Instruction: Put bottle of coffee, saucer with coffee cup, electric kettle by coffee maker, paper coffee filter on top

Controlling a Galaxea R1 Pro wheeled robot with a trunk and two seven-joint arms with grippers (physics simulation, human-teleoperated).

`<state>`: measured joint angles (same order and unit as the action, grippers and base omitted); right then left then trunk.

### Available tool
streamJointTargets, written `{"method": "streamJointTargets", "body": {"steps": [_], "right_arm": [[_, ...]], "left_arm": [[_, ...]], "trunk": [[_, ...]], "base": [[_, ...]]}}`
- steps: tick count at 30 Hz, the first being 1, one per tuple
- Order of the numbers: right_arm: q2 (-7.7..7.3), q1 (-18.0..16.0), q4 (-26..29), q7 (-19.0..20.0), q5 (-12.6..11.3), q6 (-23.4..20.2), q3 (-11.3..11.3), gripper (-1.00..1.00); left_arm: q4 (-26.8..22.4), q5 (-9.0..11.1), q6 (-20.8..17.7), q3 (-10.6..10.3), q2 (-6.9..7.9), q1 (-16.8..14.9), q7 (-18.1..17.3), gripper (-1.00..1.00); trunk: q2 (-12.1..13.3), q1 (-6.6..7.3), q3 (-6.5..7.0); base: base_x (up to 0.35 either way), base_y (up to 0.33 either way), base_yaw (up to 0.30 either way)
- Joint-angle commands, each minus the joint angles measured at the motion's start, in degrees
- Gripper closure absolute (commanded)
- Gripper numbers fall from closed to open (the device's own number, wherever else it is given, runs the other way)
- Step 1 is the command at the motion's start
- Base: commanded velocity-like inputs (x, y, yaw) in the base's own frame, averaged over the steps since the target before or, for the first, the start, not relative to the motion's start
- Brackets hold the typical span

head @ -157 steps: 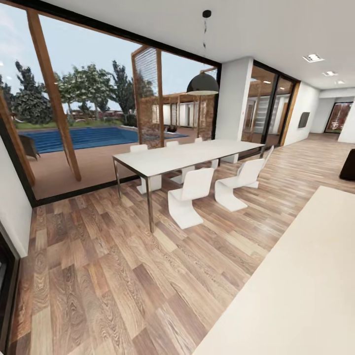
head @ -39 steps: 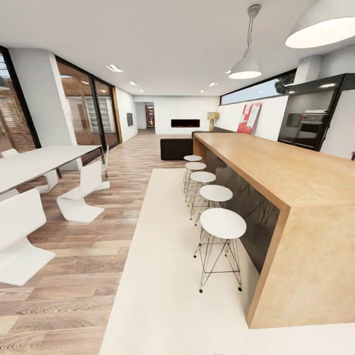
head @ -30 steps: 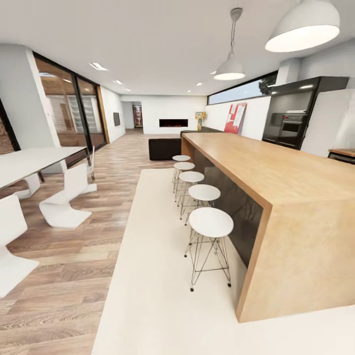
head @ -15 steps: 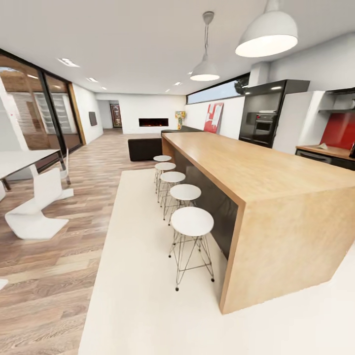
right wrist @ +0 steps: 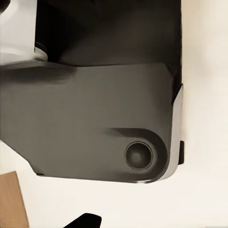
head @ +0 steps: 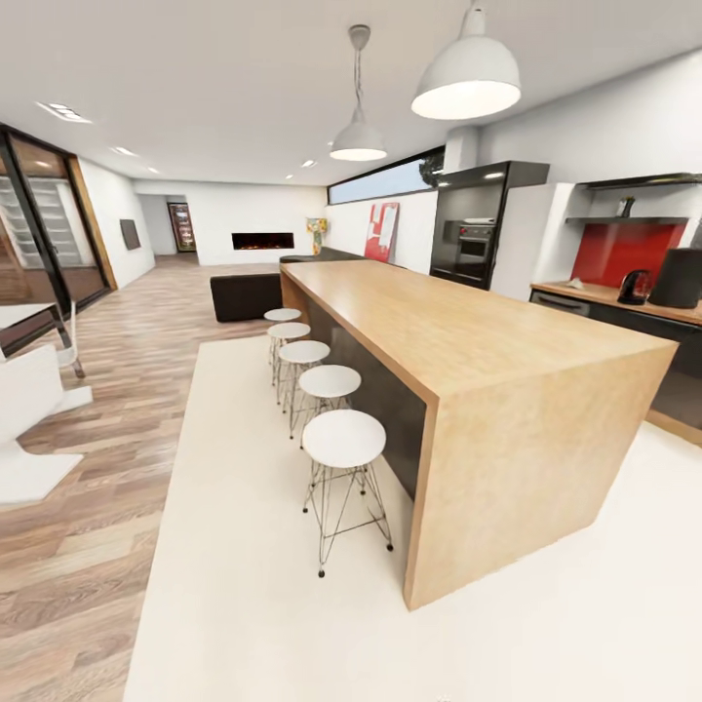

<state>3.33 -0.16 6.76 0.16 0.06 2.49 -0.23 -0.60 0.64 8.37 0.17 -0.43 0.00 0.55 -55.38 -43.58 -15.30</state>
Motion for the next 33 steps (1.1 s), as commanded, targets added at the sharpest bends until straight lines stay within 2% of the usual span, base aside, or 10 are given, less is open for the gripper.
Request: {"method": "streamJointTargets", "body": {"steps": [1,33], "right_arm": [[0.01,-0.02,0.0,0.02,0.0,0.14,-0.03,-1.0],[0.01,-0.02,0.0,0.02,0.03,0.14,0.25,-1.0]], "left_arm": [[-0.01,0.06,0.16,0.0,-0.01,0.0,0.06,-1.0],[-0.01,0.06,0.15,-0.08,0.0,0.0,0.16,-1.0]], "trunk": [[0.38,0.22,0.11],[13.21,7.25,5.19]], "base": [[0.0,0.0,-0.268],[0.0,0.0,-0.268]]}}
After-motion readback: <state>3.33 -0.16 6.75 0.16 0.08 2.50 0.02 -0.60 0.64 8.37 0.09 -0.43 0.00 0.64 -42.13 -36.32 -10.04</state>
